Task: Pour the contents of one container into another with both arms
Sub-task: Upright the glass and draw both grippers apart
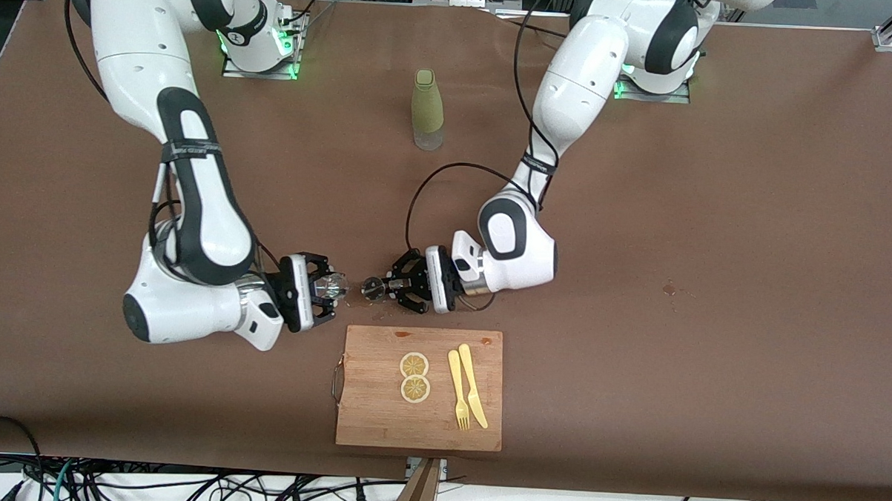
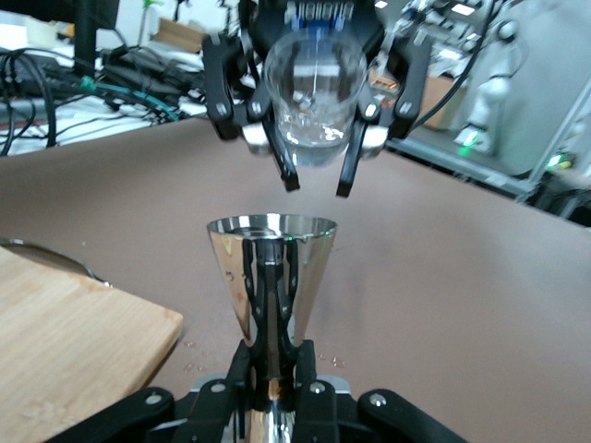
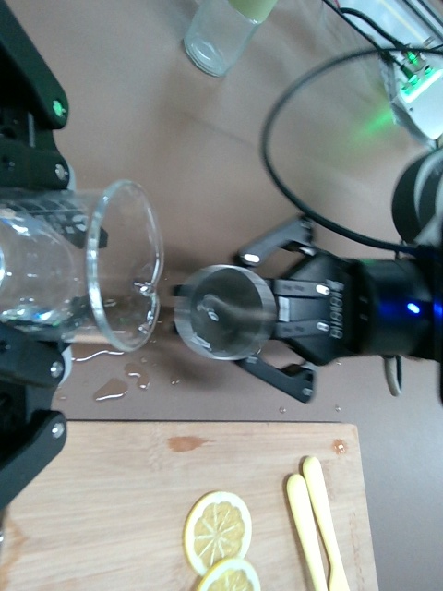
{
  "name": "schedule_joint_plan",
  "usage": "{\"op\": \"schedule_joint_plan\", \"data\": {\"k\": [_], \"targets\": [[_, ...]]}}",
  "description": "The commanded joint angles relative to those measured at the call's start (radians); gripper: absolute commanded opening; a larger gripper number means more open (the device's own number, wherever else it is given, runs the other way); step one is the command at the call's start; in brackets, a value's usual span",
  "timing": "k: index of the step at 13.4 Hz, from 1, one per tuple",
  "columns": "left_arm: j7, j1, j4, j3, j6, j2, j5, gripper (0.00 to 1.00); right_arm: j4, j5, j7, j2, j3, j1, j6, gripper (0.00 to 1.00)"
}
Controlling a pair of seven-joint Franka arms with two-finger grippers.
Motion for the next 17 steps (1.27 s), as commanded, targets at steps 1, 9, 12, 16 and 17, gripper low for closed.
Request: {"op": "schedule_joint_plan", "data": {"k": [1,9,12,16,17], "targets": [[0.071,0.059,0.019,0.01,-0.149,0.012,-0.063,0.0,-0.057,0.067,-0.129,-0.011,0.007,-0.057,-0.012,0.33],[0.289,0.246,-0.145,0.159,-0.877,0.001,-0.049,0.0,-0.246,0.226,-0.571,0.009,0.007,-0.298,-0.035,0.33],[0.379,0.312,-0.182,0.246,-1.126,0.006,0.084,0.0,-0.361,0.329,-0.751,0.029,0.007,-0.373,-0.035,0.33],[0.599,0.427,-0.188,0.284,-1.225,0.003,0.323,0.0,-0.419,0.36,-0.808,0.032,0.006,-0.44,-0.034,0.33],[0.673,0.439,-0.187,0.319,-1.225,0.001,0.365,0.0,-0.427,0.363,-0.828,0.036,0.004,-0.447,-0.035,0.33]]}}
